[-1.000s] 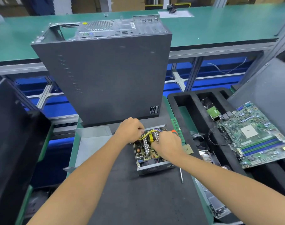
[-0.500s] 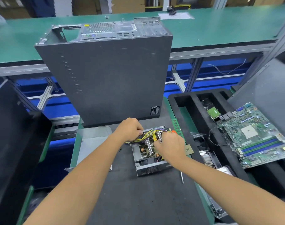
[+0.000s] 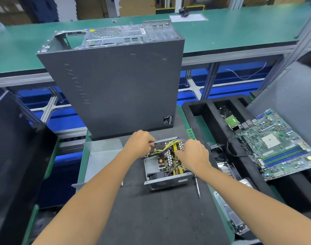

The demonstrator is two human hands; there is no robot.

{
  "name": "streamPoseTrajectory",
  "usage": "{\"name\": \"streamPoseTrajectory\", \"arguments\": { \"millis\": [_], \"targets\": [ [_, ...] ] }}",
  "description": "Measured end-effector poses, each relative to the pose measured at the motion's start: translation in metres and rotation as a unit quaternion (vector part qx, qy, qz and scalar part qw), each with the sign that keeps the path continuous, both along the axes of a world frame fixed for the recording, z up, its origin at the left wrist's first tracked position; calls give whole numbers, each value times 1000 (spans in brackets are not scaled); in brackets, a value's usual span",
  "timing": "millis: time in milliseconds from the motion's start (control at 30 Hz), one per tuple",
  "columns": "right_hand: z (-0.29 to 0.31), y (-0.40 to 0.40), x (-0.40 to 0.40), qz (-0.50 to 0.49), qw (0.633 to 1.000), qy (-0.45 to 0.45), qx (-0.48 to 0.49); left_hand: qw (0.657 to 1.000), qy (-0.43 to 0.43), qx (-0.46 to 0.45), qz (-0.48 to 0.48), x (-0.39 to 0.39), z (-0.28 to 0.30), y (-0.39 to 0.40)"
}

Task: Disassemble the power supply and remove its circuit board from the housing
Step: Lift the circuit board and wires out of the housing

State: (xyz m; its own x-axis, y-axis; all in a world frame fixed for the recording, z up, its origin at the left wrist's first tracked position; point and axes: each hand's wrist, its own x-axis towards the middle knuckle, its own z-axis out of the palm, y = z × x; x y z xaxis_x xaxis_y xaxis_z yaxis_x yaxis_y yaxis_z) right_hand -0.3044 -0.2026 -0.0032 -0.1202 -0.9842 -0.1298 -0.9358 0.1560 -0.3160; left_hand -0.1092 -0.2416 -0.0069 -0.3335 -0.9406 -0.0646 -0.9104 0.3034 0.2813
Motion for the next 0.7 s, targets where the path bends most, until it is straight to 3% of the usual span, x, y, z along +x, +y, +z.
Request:
{"name": "streamPoseTrajectory", "arguments": {
  "millis": [300, 533, 700],
  "targets": [
    [-2, -3, -9, -16, 999, -28, -7, 999, -12, -46, 24, 0, -10, 7],
    [7, 1, 4, 80, 996, 43, -9, 994, -88, -60, -8, -12, -12, 7],
    [2, 3, 0, 40, 998, 37, -8, 994, -87, -61, 6, -7, -18, 10]
  ]
}}
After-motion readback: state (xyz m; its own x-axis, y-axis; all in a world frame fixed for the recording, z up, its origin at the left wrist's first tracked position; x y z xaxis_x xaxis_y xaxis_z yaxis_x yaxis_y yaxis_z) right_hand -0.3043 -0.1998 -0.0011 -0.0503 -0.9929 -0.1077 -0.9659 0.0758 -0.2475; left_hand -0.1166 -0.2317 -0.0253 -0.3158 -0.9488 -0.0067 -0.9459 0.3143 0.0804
